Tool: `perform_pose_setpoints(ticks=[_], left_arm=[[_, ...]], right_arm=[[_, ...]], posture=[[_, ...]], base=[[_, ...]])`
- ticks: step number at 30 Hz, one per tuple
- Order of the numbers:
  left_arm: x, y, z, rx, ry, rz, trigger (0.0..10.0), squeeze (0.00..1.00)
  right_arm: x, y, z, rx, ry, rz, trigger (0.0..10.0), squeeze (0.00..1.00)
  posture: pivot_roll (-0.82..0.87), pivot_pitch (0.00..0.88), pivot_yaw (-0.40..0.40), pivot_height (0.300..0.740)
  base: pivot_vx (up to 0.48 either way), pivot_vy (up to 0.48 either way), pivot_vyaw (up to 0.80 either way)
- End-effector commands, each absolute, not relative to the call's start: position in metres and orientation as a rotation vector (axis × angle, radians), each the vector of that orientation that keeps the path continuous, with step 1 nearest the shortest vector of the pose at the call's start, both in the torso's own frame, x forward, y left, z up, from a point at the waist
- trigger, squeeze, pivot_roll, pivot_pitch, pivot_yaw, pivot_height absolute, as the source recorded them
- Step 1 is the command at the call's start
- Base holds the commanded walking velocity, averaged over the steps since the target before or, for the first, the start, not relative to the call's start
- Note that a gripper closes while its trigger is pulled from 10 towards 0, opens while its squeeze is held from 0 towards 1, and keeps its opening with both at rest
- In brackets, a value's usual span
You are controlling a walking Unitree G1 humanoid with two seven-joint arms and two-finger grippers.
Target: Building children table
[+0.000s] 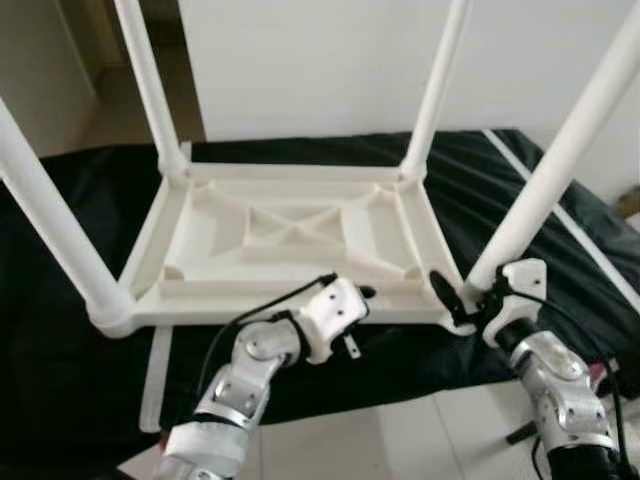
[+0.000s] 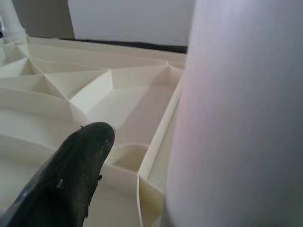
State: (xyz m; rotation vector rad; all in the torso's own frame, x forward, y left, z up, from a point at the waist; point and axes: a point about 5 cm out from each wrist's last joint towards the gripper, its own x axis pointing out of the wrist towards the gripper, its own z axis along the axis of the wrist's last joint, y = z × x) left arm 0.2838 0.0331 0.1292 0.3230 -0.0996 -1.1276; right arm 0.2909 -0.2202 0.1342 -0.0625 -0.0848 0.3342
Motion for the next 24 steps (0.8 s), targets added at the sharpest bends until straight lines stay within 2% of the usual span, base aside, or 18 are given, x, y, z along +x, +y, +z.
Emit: perform_pose_setpoints(ticks=[1, 3, 4, 5, 17, 18, 19, 20, 24], left_arm=[[0.287, 0.031, 0.132, 0.336, -0.111, -1.102, 10.0, 0.0], [0.287, 0.03, 0.132, 0.337, -0.114, -1.1, 10.0, 0.0], [0.287, 0.03, 0.133, 0.339, -0.122, -1.095, 10.0, 0.0], [0.288, 0.031, 0.135, 0.329, -0.127, -1.077, 10.0, 0.0], [0.291, 0.034, 0.136, 0.317, -0.134, -1.047, 10.0, 0.0], [0.291, 0.033, 0.136, 0.317, -0.134, -1.049, 10.0, 0.0], [0.291, 0.033, 0.136, 0.317, -0.134, -1.049, 10.0, 0.0], [0.291, 0.033, 0.136, 0.317, -0.134, -1.05, 10.0, 0.0], [0.29, 0.033, 0.136, 0.313, -0.132, -1.054, 10.0, 0.0]], right_arm=[[0.296, -0.225, 0.132, -0.1, -0.073, 0.351, 6.8, 0.0], [0.298, -0.226, 0.132, -0.113, -0.072, 0.355, 6.8, 0.0], [0.299, -0.227, 0.132, -0.117, -0.072, 0.359, 2.2, 0.0], [0.299, -0.228, 0.131, -0.121, -0.066, 0.367, 0.0, 0.0], [0.292, -0.232, 0.123, -0.104, -0.039, 0.397, 0.1, 0.0], [0.291, -0.232, 0.123, -0.097, -0.043, 0.381, 4.5, 0.0], [0.291, -0.232, 0.123, -0.097, -0.043, 0.381, 4.5, 0.0], [0.291, -0.233, 0.123, -0.085, -0.052, 0.366, 10.0, 0.0], [0.287, -0.232, 0.121, -0.061, -0.052, 0.303, 10.0, 0.0]], posture=[[0.04, 0.0, -0.016, 0.74], [0.04, 0.0, -0.016, 0.74], [0.04, 0.0, -0.019, 0.74], [0.04, 0.0, -0.021, 0.74], [0.04, 0.0, -0.023, 0.74], [0.04, 0.0, -0.021, 0.74], [0.04, 0.0, -0.021, 0.74], [0.04, 0.0, -0.021, 0.74], [0.02, 0.0, -0.013, 0.74]], base=[[0.0, 0.0, 0.0], [0.0, 0.0, 0.0], [0.0, 0.0, 0.0], [0.0, 0.0, 0.0], [0.0, 0.0, 0.0], [0.0, 0.0, 0.0], [0.0, 0.0, 0.0], [0.0, 0.0, 0.0], [0.0, 0.0, 0.0]])
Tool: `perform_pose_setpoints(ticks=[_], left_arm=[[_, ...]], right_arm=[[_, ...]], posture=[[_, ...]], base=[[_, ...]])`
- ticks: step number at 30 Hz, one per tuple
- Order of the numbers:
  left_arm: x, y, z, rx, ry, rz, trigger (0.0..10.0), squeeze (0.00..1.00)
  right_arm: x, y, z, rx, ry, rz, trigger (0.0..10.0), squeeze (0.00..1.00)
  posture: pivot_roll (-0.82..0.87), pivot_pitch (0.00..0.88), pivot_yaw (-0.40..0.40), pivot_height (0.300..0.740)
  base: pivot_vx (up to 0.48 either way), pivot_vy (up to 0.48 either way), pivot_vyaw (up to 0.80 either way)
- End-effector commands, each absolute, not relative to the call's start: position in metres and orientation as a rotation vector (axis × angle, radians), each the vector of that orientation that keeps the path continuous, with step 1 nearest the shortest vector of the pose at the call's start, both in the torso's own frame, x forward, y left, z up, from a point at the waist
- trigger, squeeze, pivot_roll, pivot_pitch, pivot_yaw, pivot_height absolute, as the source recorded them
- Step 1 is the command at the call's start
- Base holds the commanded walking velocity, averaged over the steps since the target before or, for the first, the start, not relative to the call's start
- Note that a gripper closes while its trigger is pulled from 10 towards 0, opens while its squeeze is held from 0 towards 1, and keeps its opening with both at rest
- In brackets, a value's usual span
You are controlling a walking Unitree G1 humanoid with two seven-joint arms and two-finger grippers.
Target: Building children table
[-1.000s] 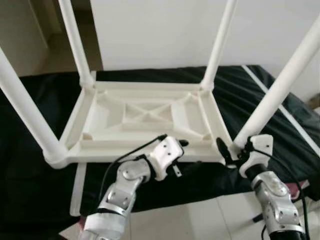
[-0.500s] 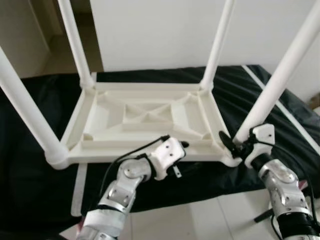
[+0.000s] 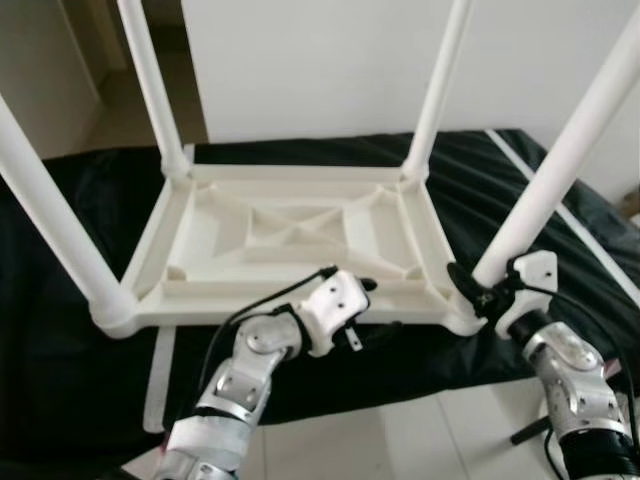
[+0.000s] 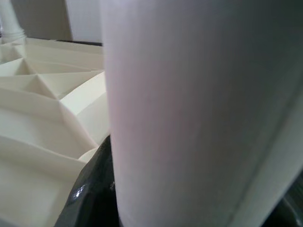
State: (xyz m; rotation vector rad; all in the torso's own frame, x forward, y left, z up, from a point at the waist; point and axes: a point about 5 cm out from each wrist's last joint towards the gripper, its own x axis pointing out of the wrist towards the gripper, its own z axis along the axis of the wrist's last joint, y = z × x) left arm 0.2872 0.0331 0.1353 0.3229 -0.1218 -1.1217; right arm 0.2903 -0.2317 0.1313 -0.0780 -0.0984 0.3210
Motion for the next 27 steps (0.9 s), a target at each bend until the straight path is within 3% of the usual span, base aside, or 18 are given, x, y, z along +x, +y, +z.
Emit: perform_pose_setpoints(ticks=[1, 4, 11, 20, 27], left_arm=[[0.29, 0.033, 0.136, 0.313, -0.132, -1.054, 10.0, 0.0], [0.287, 0.033, 0.134, 0.307, -0.124, -1.063, 10.0, 0.0], [0.287, 0.036, 0.129, 0.317, -0.102, -1.056, 10.0, 0.0], [0.287, 0.035, 0.13, 0.311, -0.099, -1.03, 10.0, 0.0], [0.288, 0.037, 0.131, 0.286, -0.097, -1.005, 10.0, 0.0]], right_arm=[[0.287, -0.232, 0.121, -0.061, -0.052, 0.303, 10.0, 0.0], [0.283, -0.234, 0.118, -0.053, -0.044, 0.155, 10.0, 0.0], [0.278, -0.229, 0.119, 0.006, -0.066, 0.001, 10.0, 0.0], [0.281, -0.199, 0.116, 0.115, -0.04, -0.426, 10.0, 0.0], [0.281, -0.181, 0.122, 0.147, -0.069, -0.397, 10.0, 0.0]], posture=[[0.02, 0.0, -0.013, 0.74], [0.02, 0.0, -0.013, 0.74], [0.02, 0.0, -0.015, 0.74], [0.05, 0.0, -0.04, 0.74], [0.06, 0.0, -0.046, 0.74]], base=[[0.0, 0.0, 0.0], [0.0, 0.0, 0.0], [0.0, 0.0, 0.0], [0.0, 0.0, 0.0], [0.0, 0.0, 0.0]])
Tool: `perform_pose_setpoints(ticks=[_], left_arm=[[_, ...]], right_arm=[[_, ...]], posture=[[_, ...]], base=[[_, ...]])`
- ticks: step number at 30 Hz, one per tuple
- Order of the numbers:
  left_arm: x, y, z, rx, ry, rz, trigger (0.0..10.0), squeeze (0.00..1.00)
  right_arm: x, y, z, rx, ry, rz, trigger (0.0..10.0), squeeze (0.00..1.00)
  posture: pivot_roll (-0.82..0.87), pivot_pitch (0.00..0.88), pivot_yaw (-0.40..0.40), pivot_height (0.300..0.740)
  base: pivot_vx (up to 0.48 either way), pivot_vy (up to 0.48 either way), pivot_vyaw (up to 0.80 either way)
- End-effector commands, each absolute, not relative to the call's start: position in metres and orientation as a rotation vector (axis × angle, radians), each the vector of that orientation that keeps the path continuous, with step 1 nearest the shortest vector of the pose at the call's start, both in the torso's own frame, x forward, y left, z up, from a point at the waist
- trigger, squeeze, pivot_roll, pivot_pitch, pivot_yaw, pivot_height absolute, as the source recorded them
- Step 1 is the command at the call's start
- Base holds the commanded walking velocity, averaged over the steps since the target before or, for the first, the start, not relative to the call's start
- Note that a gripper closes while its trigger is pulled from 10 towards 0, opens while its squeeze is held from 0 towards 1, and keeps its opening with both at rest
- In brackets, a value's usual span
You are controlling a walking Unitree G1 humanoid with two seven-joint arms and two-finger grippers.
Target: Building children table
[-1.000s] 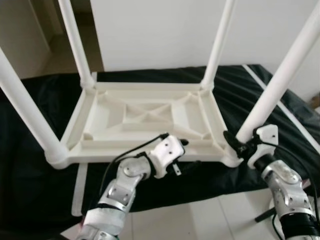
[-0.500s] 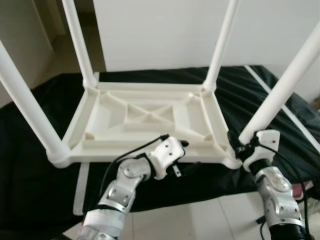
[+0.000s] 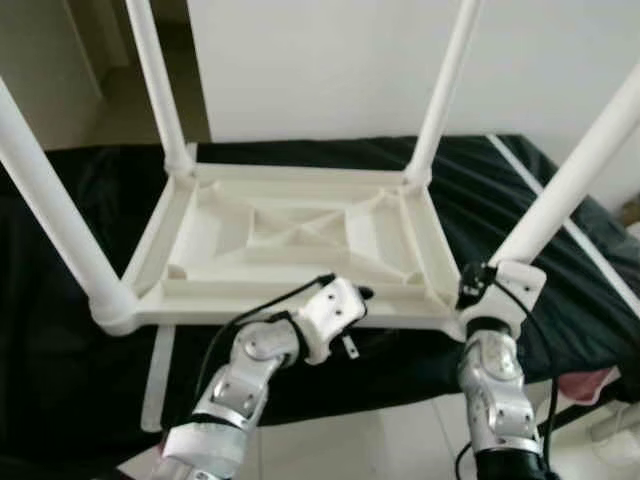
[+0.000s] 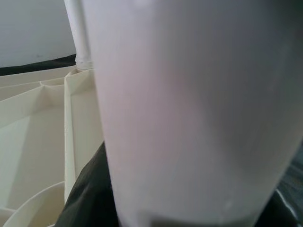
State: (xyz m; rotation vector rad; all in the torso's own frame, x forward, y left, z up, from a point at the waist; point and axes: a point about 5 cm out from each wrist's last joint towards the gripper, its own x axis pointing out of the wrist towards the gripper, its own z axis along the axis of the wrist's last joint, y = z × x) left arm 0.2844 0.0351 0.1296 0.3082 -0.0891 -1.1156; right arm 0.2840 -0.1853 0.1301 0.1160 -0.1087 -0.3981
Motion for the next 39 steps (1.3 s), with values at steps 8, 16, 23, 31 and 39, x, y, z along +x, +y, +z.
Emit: perform_pose_setpoints(ticks=[8, 16, 23, 31, 39], left_arm=[[0.291, 0.038, 0.134, 0.305, -0.108, -1.005, 10.0, 0.0], [0.29, 0.041, 0.132, 0.32, -0.1, -1.011, 10.0, 0.0], [0.289, 0.041, 0.131, 0.329, -0.097, -1.024, 10.0, 0.0], [0.291, 0.041, 0.134, 0.335, -0.099, -1.04, 10.0, 0.0], [0.294, 0.037, 0.137, 0.334, -0.105, -1.059, 10.0, 0.0]], right_arm=[[0.287, -0.189, 0.129, 0.106, -0.077, -0.393, 10.0, 1.0], [0.285, -0.196, 0.131, 0.076, -0.085, -0.315, 10.0, 1.0], [0.28, -0.199, 0.131, 0.061, -0.082, -0.154, 10.0, 0.31], [0.277, -0.209, 0.129, -0.023, -0.073, 0.078, 10.0, 0.0], [0.283, -0.213, 0.133, -0.108, -0.047, 0.362, 10.0, 0.0]], posture=[[0.07, 0.0, -0.052, 0.74], [0.06, 0.0, -0.05, 0.74], [0.06, 0.0, -0.045, 0.74], [0.05, 0.0, -0.02, 0.74], [0.03, 0.0, -0.008, 0.74]], base=[[0.0, 0.0, 0.0], [0.0, 0.0, 0.0], [0.0, 0.0, 0.0], [0.0, 0.0, 0.0], [0.0, 0.0, 0.0]])
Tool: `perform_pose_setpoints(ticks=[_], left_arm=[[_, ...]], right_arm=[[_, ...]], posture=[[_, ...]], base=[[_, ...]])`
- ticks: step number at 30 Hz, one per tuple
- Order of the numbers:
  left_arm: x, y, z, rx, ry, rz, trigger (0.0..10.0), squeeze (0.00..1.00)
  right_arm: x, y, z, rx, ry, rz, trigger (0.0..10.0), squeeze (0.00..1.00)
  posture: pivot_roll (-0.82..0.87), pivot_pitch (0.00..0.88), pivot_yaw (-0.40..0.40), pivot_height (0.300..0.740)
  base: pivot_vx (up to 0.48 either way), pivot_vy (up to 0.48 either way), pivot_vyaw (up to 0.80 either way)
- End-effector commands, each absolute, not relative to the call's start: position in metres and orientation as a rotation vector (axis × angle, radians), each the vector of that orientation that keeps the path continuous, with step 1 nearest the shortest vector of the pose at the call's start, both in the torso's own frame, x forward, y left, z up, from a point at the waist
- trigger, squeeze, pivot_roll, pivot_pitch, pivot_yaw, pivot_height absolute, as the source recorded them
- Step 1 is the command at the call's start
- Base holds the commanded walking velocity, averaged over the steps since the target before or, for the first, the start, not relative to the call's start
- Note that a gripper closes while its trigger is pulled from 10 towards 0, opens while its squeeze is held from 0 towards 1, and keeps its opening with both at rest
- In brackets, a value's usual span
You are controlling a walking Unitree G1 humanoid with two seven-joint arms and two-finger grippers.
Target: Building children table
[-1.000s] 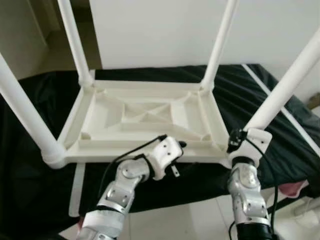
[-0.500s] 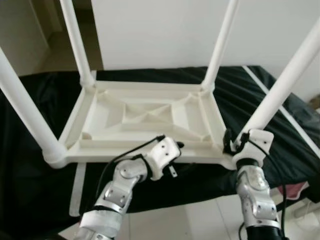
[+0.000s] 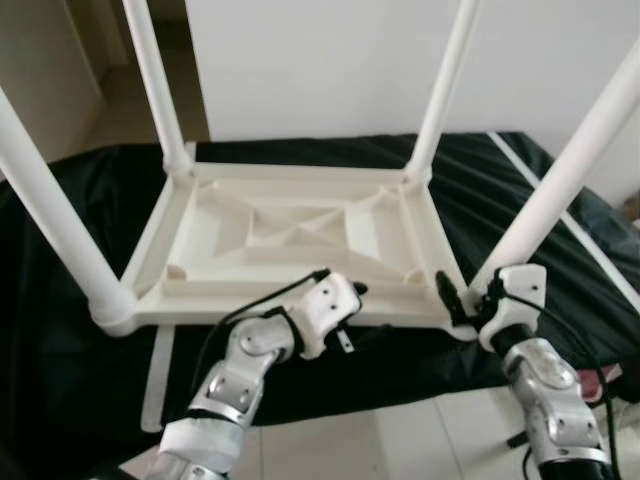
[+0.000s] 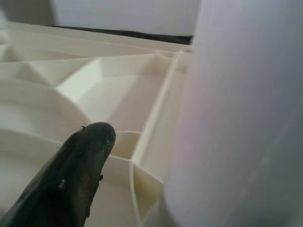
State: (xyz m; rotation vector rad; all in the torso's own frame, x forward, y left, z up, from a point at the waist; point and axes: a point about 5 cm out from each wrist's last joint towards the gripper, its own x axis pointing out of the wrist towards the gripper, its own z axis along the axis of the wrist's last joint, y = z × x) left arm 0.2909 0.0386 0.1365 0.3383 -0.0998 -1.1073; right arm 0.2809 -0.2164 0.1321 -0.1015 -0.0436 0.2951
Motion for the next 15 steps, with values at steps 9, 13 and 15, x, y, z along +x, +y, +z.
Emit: perform_pose_setpoints(ticks=[9, 13, 15], left_arm=[[0.295, 0.035, 0.139, 0.331, -0.112, -1.066, 10.0, 0.0], [0.296, 0.034, 0.138, 0.343, -0.106, -1.072, 10.0, 0.0], [0.296, 0.034, 0.138, 0.343, -0.106, -1.072, 10.0, 0.0]], right_arm=[[0.292, -0.224, 0.135, -0.147, -0.035, 0.403, 0.0, 0.0], [0.289, -0.227, 0.133, -0.15, -0.025, 0.428, 0.0, 0.0], [0.289, -0.227, 0.133, -0.15, -0.025, 0.428, 0.0, 0.0]], posture=[[0.02, 0.0, -0.001, 0.74], [0.02, 0.0, -0.001, 0.74], [0.02, 0.0, -0.001, 0.74]], base=[[0.0, 0.0, 0.0], [0.0, 0.0, 0.0], [0.0, 0.0, 0.0]])
